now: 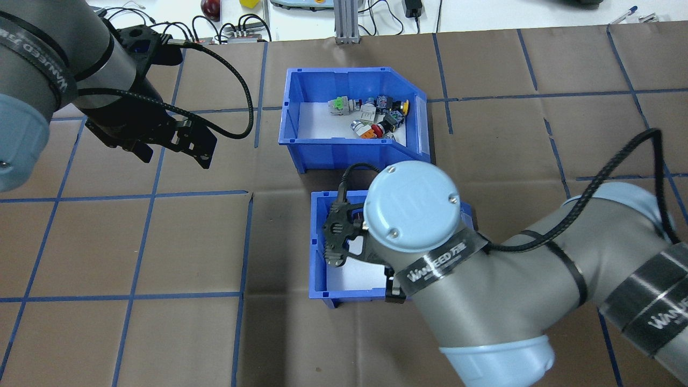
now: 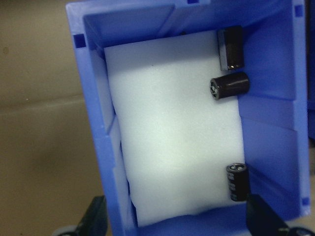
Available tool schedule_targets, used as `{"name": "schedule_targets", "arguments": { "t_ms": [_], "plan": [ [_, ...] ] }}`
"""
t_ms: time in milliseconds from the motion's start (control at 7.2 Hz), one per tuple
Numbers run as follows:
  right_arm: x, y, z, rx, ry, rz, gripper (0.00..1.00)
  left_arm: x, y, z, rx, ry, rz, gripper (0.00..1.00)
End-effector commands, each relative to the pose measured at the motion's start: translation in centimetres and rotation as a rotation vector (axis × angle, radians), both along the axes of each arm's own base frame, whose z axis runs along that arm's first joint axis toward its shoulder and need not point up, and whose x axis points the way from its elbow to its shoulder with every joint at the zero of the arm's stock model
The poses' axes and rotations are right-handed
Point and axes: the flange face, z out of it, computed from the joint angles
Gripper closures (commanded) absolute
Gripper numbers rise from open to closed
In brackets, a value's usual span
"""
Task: Place button box in front
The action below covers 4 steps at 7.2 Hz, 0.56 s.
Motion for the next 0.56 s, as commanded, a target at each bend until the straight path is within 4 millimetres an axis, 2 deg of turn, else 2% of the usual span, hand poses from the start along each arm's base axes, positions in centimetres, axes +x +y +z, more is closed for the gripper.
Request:
{"name": "schedule_targets", "arguments": {
  "t_ms": [0,139,278,417],
  "plan": [
    [-7.8,-5.8,2.7,-0.047,-0.013,-0.224,0.00,0.0,-0.1,-0.2,0.004,-0.009,-0.002,0.01],
    [-10.9,-8.2,4.6,-0.082,-0.022,-0.305,0.00,0.0,0.0,-0.2,0.004,-0.009,-0.002,0.01],
    [-13.0,-9.8,6.2,-0.107,-0.028,-0.367,0.00,0.0,-0.1,-0.4,0.007,-0.009,-0.002,0.01],
    [-15.1,-10.8,6.8,-0.076,-0.037,-0.544,0.00,0.0,-0.1,-0.4,0.007,-0.009,-0.002,0.01]
  ]
}}
